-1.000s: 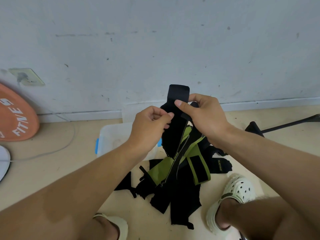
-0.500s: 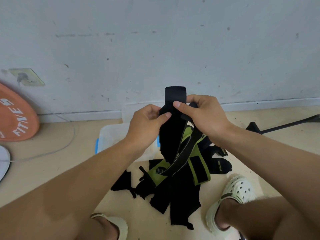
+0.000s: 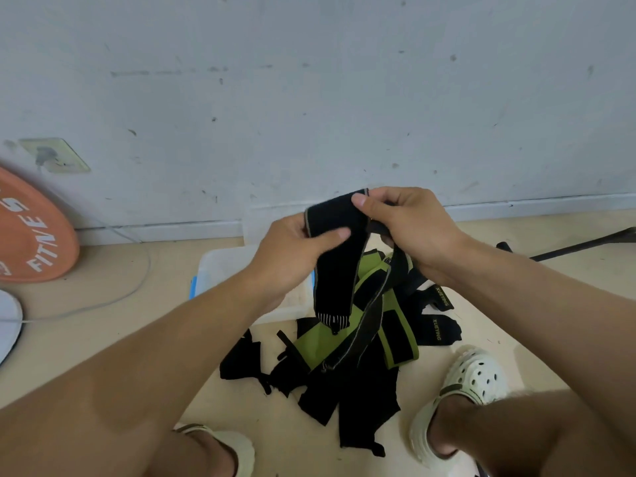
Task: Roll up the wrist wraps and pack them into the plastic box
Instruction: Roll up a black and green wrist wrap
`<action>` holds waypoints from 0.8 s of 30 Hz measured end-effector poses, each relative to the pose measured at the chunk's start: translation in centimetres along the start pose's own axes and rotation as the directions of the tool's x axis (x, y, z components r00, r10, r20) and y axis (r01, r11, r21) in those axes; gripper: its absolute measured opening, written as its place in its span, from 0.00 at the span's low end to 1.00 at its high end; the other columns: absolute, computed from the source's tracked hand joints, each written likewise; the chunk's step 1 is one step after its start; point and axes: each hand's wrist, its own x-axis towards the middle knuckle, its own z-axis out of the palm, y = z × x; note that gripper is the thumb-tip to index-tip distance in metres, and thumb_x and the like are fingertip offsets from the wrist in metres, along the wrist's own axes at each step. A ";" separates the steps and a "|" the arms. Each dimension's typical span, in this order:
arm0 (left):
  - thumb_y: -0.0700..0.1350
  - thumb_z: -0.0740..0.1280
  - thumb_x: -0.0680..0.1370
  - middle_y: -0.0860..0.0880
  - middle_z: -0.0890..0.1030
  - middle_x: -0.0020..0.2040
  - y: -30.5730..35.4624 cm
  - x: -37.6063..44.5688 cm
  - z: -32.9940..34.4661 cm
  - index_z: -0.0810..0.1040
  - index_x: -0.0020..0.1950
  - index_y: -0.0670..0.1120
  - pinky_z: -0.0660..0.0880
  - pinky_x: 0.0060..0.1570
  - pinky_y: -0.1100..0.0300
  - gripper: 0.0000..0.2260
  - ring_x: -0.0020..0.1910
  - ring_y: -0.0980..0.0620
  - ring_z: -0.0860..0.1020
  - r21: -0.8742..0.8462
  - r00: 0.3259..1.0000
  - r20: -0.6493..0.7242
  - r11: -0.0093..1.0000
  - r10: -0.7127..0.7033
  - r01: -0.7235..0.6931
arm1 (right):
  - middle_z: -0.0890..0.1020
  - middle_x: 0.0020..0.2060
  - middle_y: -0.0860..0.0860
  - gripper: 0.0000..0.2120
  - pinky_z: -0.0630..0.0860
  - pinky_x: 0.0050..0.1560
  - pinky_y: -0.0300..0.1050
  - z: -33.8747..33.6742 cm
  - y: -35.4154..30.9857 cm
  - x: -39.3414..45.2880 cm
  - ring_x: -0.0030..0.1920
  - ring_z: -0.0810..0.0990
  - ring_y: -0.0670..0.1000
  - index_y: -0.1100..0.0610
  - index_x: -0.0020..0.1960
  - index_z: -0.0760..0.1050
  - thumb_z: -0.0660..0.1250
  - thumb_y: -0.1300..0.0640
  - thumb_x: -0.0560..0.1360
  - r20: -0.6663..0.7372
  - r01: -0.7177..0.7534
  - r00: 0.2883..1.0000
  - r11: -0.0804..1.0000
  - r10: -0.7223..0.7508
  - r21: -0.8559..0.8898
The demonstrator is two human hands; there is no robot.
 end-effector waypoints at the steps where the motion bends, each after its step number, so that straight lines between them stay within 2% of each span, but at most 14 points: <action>1: 0.43 0.73 0.80 0.52 0.88 0.52 -0.2 -0.1 0.2 0.84 0.61 0.50 0.82 0.60 0.48 0.10 0.52 0.52 0.86 0.011 1.000 -0.008 1.000 0.009 -0.009 | 0.82 0.31 0.47 0.10 0.69 0.27 0.30 -0.1 -0.3 0.0 0.25 0.75 0.40 0.60 0.48 0.85 0.71 0.54 0.80 -0.001 -0.015 1.000 1.000 0.015 0.020; 3: 0.42 0.72 0.81 0.52 0.88 0.52 -0.2 0.1 0.2 0.84 0.60 0.50 0.83 0.58 0.48 0.09 0.52 0.52 0.86 -0.031 0.996 -0.088 0.999 0.028 -0.031 | 0.82 0.28 0.42 0.10 0.69 0.28 0.28 -0.6 -0.9 -0.2 0.25 0.76 0.38 0.59 0.50 0.85 0.72 0.52 0.79 0.059 -0.043 0.997 0.997 0.046 -0.061; 5: 0.43 0.72 0.81 0.51 0.88 0.53 0.1 0.5 -0.2 0.83 0.59 0.48 0.83 0.57 0.47 0.08 0.53 0.50 0.86 -0.101 0.985 -0.174 0.994 0.018 -0.036 | 0.80 0.25 0.40 0.11 0.69 0.33 0.29 -1.2 -1.0 -0.5 0.24 0.75 0.37 0.56 0.50 0.86 0.74 0.48 0.77 0.149 -0.068 0.983 0.960 0.112 -0.270; 7: 0.44 0.72 0.81 0.49 0.88 0.53 0.5 0.8 -0.8 0.83 0.59 0.46 0.83 0.56 0.45 0.08 0.54 0.49 0.86 -0.167 0.973 -0.232 0.986 -0.016 -0.024 | 0.76 0.22 0.41 0.12 0.69 0.32 0.30 -1.4 -0.8 -0.9 0.22 0.73 0.38 0.56 0.47 0.85 0.75 0.47 0.76 0.232 -0.096 0.949 0.897 0.213 -0.433; 9: 0.47 0.71 0.81 0.49 0.88 0.53 0.8 0.8 -1.1 0.83 0.59 0.45 0.83 0.57 0.45 0.09 0.54 0.48 0.86 -0.201 0.970 -0.241 0.980 -0.043 -0.007 | 0.72 0.22 0.42 0.12 0.67 0.30 0.32 -1.2 -0.4 -1.2 0.22 0.69 0.40 0.55 0.41 0.83 0.75 0.47 0.76 0.258 -0.093 0.933 0.863 0.249 -0.497; 11: 0.53 0.70 0.82 0.49 0.88 0.53 0.9 0.6 -1.0 0.83 0.61 0.46 0.82 0.58 0.47 0.13 0.54 0.49 0.86 -0.206 0.982 -0.176 0.978 -0.067 0.029 | 0.71 0.23 0.43 0.14 0.66 0.29 0.32 -0.9 -0.4 -1.0 0.22 0.68 0.41 0.54 0.36 0.79 0.74 0.48 0.77 0.210 -0.081 0.958 0.888 0.194 -0.453; 13: 0.57 0.68 0.81 0.50 0.88 0.52 0.9 0.1 -0.6 0.82 0.63 0.47 0.82 0.56 0.52 0.17 0.53 0.51 0.86 -0.157 0.995 -0.040 0.984 -0.093 0.086 | 0.75 0.25 0.44 0.12 0.66 0.27 0.32 -0.8 -0.5 -0.5 0.22 0.68 0.41 0.57 0.40 0.82 0.73 0.50 0.79 0.123 -0.097 0.983 0.954 0.136 -0.284; 15: 0.54 0.71 0.80 0.50 0.88 0.52 0.5 -0.3 0.1 0.79 0.66 0.48 0.82 0.53 0.55 0.17 0.52 0.52 0.86 -0.089 0.994 0.042 0.991 -0.100 0.103 | 0.75 0.27 0.48 0.12 0.65 0.27 0.36 -0.9 -0.5 0.0 0.25 0.66 0.45 0.59 0.44 0.84 0.72 0.51 0.79 0.038 -0.093 0.994 0.984 0.100 -0.152; 17: 0.46 0.73 0.79 0.50 0.88 0.52 0.0 -0.5 0.7 0.75 0.67 0.48 0.83 0.46 0.59 0.17 0.49 0.52 0.87 -0.047 0.997 -0.030 0.996 -0.078 0.076 | 0.77 0.30 0.51 0.11 0.66 0.29 0.38 -1.1 -0.2 0.4 0.27 0.66 0.48 0.59 0.46 0.84 0.73 0.51 0.78 -0.024 -0.085 0.996 0.990 0.083 -0.112; 19: 0.41 0.73 0.80 0.50 0.87 0.51 -0.1 -0.6 0.8 0.71 0.65 0.51 0.79 0.35 0.66 0.17 0.44 0.54 0.86 -0.026 0.988 -0.154 0.999 -0.032 0.028 | 0.80 0.34 0.51 0.12 0.69 0.31 0.39 -1.4 -0.1 0.5 0.27 0.69 0.47 0.56 0.51 0.83 0.76 0.48 0.76 -0.030 -0.105 0.994 0.982 0.101 -0.154; 21: 0.41 0.72 0.80 0.50 0.86 0.50 0.0 -0.5 0.6 0.69 0.65 0.53 0.77 0.30 0.66 0.18 0.41 0.54 0.86 -0.037 0.972 -0.234 0.999 0.021 -0.031 | 0.82 0.35 0.47 0.13 0.71 0.34 0.37 -1.6 -0.2 0.2 0.24 0.73 0.42 0.51 0.53 0.83 0.77 0.44 0.74 0.051 -0.125 0.988 0.955 0.143 -0.270; 24: 0.43 0.72 0.81 0.49 0.86 0.50 0.3 -0.4 0.3 0.70 0.66 0.55 0.78 0.29 0.63 0.17 0.40 0.53 0.87 -0.044 0.959 -0.274 0.995 0.077 -0.092 | 0.76 0.26 0.43 0.13 0.69 0.32 0.34 -1.1 0.0 -0.6 0.22 0.71 0.39 0.56 0.46 0.84 0.77 0.46 0.75 0.191 -0.104 0.959 0.885 0.211 -0.454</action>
